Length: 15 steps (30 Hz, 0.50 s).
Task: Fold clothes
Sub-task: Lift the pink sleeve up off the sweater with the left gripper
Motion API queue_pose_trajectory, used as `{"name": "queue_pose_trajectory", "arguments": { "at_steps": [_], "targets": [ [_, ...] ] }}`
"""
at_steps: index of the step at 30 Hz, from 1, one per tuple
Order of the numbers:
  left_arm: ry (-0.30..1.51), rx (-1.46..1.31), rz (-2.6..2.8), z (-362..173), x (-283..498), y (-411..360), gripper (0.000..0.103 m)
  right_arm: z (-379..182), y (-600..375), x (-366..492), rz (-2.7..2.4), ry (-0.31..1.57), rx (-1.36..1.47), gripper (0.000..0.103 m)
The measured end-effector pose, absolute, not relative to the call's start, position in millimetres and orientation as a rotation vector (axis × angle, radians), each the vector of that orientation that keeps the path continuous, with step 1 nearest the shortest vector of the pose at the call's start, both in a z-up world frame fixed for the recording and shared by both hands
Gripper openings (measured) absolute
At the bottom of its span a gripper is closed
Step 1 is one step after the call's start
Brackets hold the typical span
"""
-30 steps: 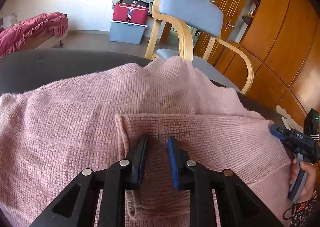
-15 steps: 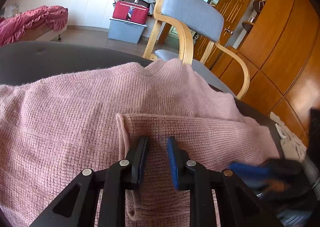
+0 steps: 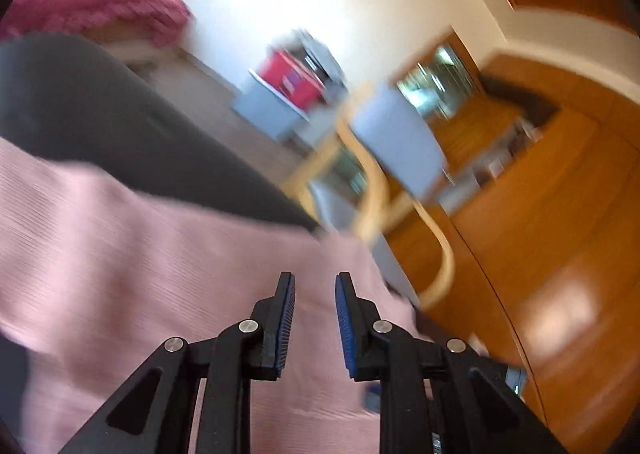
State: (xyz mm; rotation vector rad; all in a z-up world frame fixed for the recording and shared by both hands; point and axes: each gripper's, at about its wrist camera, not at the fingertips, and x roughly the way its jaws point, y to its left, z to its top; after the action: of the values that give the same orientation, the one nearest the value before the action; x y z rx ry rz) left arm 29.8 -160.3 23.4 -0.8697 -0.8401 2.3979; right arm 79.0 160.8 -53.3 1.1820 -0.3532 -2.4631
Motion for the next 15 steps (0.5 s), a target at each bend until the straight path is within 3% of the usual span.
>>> {"name": "queue_pose_trajectory", "arguments": {
  "at_steps": [5,9,15],
  "targets": [
    [-0.940,-0.868,2.716,35.7,41.6,-276.8,0.022,-52.7,160.9,77.9,-2.469,-0.339,1.184,0.025],
    [-1.150,-0.937,2.938,23.7,60.9,-372.8,0.025,-51.1,156.8,73.7,-2.471,-0.333,1.186,0.025],
    [-1.340,-1.144,3.067,-15.5,75.7,-443.0,0.028,-49.3,155.8,75.3,-2.474,-0.324,1.186,0.025]
  ]
}}
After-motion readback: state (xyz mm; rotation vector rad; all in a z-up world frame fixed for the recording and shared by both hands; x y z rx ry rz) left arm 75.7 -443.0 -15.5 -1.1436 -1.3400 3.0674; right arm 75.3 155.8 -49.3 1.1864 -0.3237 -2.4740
